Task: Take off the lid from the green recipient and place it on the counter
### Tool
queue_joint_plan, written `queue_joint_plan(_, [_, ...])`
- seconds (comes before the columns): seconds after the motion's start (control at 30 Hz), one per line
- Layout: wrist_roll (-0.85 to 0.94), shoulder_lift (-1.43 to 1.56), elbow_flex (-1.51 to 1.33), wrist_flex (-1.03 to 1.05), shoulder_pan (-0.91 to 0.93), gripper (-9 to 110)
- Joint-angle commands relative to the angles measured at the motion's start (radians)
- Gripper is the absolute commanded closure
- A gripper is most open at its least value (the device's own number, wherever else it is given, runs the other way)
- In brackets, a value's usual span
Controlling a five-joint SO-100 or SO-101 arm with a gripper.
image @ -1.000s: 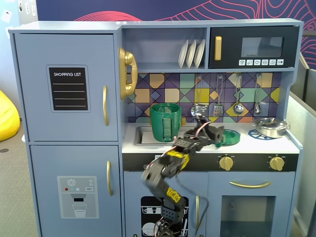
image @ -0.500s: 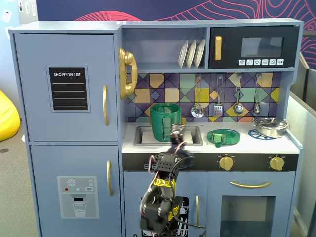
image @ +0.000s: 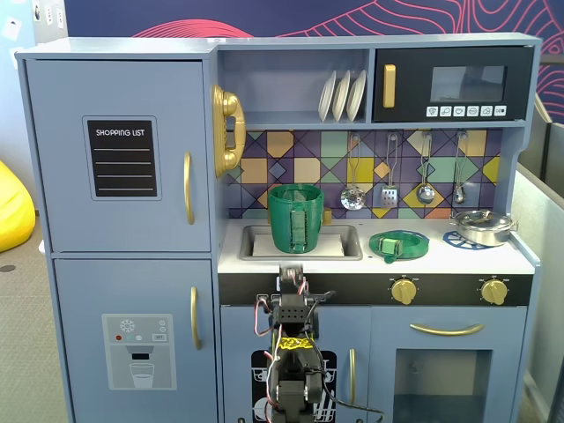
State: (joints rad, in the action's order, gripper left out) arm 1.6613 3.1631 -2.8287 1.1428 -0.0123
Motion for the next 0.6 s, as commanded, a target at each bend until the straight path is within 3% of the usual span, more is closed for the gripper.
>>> queue_joint_plan(0.0, [-0.035, 0.012, -0.051, 0.117, -0.008, 93])
queue_joint_plan(0.2, [-0.08, 0.012, -0.138, 0.235, 0.0, 96])
queue_joint_plan(0.33, [-0.006, 0.014, -0.166, 0.347, 0.005, 96])
queue_joint_plan(0.57, [-0.152, 0.015, -0.167, 0.388, 0.029, 95])
